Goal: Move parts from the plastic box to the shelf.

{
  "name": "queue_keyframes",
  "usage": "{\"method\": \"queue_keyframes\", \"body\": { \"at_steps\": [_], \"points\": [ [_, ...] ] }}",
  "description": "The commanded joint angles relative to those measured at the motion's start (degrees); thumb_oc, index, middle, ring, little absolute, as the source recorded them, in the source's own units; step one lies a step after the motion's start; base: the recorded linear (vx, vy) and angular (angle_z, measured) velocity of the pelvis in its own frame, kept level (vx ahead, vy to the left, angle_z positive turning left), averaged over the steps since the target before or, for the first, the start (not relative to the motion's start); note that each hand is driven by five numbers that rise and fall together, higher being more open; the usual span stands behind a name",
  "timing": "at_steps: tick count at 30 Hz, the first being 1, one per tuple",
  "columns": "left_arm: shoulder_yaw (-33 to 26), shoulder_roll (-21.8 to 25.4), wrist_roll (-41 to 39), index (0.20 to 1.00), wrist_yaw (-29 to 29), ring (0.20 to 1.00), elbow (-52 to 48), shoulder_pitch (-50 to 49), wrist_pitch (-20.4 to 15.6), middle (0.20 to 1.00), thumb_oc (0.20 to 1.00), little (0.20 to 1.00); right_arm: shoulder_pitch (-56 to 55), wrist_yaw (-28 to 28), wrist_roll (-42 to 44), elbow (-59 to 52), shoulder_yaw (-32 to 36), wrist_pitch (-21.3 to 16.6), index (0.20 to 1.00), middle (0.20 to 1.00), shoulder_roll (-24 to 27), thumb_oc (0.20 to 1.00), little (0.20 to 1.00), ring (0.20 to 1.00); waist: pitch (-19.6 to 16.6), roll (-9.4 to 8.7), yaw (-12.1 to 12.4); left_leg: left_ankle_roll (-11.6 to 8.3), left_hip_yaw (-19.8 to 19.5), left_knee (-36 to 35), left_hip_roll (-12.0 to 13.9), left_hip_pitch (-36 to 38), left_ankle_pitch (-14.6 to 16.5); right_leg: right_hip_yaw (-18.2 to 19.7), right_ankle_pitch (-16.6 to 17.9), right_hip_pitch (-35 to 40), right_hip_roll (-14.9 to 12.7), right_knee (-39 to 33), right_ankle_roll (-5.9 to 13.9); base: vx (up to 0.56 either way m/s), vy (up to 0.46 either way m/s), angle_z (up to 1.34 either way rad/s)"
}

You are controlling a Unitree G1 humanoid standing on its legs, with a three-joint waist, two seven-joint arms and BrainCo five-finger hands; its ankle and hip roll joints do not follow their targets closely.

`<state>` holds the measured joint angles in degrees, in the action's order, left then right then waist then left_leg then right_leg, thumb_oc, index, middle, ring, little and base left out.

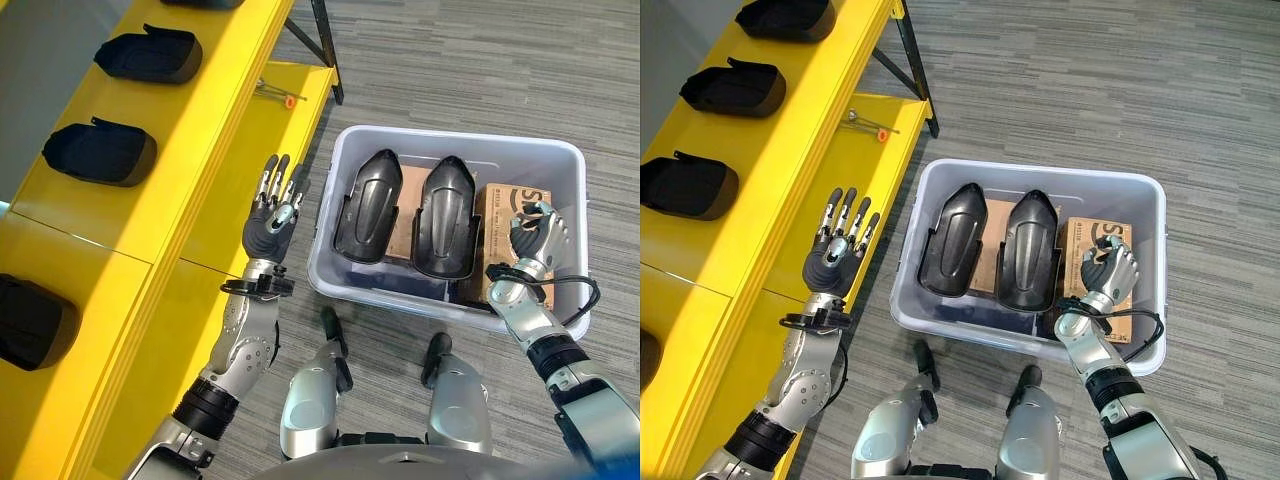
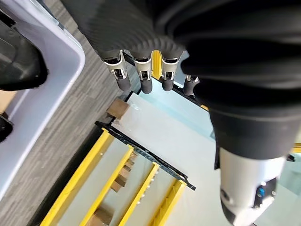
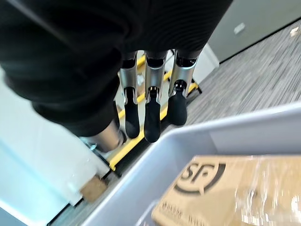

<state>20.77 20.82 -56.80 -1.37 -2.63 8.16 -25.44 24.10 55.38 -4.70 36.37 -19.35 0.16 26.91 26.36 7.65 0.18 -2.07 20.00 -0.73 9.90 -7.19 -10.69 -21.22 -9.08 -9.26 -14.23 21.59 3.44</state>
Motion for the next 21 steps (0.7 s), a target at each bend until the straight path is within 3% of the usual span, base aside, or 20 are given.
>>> {"method": "queue_keyframes", "body": {
  "at_steps": [1,8,21],
  "points": [
    [-1.45,-0.05,2.46,1.0,-0.34,1.0,-2.27,2.63,-1.27,1.0,1.0,1.0,4.15,-6.64,-1.06,-2.55,-1.81,-2.43,1.0,1.0,-1.24,1.0,1.0,1.0,2.58,-1.33,0.93,-3.39,-2.01,3.71,2.9,-0.12,6.36,0.89,1.99,2.01,-2.58,-3.76,1.94,-0.06,0.002,0.01],
    [-1.09,0.5,4.01,1.0,1.38,1.0,-2.58,6.0,-0.12,1.0,1.0,1.0,15.35,-15.37,-4.66,1.77,-7.78,-0.3,1.0,1.0,-3.11,1.0,1.0,1.0,3.43,-0.73,4.37,-2.39,-4.17,10.84,1.23,-9.27,8.61,0.18,-0.11,-6.39,-3.72,4.14,1.26,-0.08,0.001,0.15],
    [0.16,0.95,6.86,1.0,2.26,1.0,-4.92,8.98,1.81,1.0,1.0,1.0,22.37,-16.37,-0.35,11.09,-8.3,2.02,1.0,1.0,-4.59,1.0,1.0,1.0,3.43,0.72,7.63,-0.03,-6.64,16.91,-2.0,-19.05,11.18,0.71,-3.26,-16.55,-6.11,14.67,0.48,-0.03,0.034,0.21]
  ]
}}
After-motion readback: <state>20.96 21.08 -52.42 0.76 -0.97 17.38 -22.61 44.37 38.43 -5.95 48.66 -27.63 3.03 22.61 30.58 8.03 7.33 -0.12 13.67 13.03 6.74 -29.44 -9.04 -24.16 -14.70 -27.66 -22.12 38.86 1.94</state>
